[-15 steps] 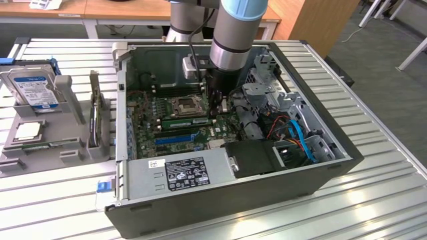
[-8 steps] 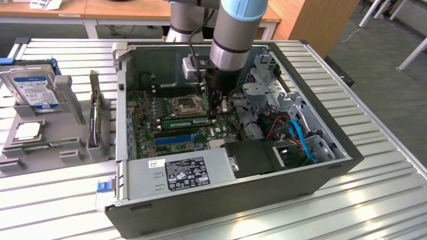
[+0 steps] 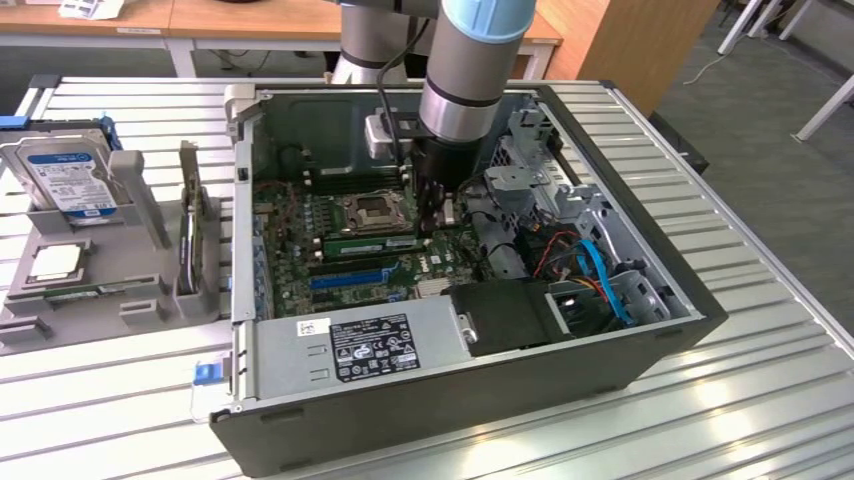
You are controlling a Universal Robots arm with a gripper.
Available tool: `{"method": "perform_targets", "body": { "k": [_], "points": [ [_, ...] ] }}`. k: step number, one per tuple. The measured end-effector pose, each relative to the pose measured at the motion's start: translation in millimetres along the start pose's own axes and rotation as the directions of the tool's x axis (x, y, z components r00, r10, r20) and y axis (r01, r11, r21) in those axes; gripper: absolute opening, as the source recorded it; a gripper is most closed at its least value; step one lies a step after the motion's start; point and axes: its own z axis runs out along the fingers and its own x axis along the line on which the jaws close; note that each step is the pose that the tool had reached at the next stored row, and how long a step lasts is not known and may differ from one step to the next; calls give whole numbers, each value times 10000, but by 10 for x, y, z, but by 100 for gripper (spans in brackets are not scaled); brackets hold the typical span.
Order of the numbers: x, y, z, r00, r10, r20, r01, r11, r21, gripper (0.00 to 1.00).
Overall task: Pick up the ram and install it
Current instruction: 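Press down the ram until it locks into place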
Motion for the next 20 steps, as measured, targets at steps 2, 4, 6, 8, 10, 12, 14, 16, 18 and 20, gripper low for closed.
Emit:
{"method": "perform_targets", "body": {
  "k": [2,4,6,8,10,12,14,16,18,20],
  "points": [
    [-1,0,-21,10000,0,-1,0,10000,1,10],
    [-1,2,-54,10000,1,-3,-1,10000,0,10],
    [-2,3,-89,10000,1,-4,-1,10000,0,10],
    [-3,4,-123,10000,-1,-5,1,10000,0,10],
    [-4,5,-153,10000,-1,-6,1,10000,0,10],
    [-4,5,-174,10000,0,-6,0,10000,0,10],
    [-5,6,-187,10000,0,-5,0,10000,0,10],
    [-5,6,-187,10000,-1,-5,1,10000,0,10],
    [-5,6,-187,10000,0,-5,0,10000,0,10],
    [-5,13,-187,10000,-1,-5,1,10000,0,10]
  ]
}}
